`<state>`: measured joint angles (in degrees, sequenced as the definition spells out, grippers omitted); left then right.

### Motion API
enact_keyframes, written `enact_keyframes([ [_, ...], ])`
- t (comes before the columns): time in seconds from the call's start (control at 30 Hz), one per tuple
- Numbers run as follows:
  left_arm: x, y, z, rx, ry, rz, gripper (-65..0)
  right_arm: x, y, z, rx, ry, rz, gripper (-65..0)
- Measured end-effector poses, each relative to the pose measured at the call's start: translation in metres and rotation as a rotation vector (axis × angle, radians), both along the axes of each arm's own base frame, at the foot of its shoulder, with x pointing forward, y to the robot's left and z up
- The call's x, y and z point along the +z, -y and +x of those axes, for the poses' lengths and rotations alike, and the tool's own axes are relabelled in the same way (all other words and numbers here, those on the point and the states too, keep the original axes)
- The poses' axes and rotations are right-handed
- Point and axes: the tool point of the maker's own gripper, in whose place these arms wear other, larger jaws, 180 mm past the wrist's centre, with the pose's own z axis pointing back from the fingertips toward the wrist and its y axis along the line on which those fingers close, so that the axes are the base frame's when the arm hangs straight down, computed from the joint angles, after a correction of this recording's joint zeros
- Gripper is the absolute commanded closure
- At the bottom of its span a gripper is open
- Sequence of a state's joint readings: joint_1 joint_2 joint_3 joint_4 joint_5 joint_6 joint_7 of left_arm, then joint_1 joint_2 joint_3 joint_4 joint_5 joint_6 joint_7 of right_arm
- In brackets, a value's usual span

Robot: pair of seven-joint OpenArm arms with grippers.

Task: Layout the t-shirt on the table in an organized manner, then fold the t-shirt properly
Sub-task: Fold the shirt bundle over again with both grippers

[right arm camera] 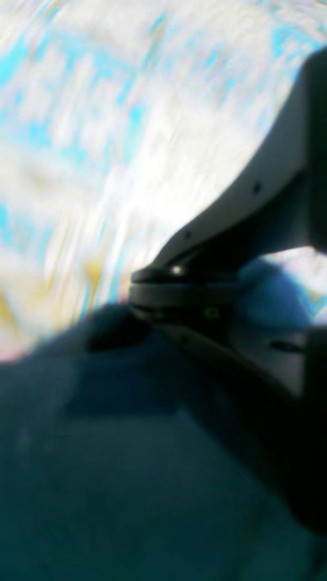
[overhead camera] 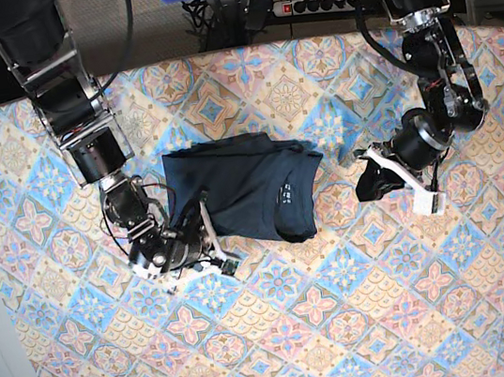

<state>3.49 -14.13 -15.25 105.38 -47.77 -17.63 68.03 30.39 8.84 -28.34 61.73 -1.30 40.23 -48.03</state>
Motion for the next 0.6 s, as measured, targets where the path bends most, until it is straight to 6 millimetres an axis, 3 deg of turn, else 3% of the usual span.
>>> enact_keyframes([
  [0.13,-0.019,0.011,-0.038,-0.037,-0.106,-0.08,0.0,0.023,0.014,0.013,-0.061,0.055,0.032,-1.1],
  [0.33,-0.026,0.04,-0.049,-0.027,-0.129,-0.185,0.0,0.022,0.023,0.014,-0.092,0.05,0.036,-1.1],
  [0.6,-0.043,0.109,-0.054,-0.165,-0.168,-0.133,0.0,-0.029,0.032,-0.008,-0.134,-0.094,0.056,-1.1],
])
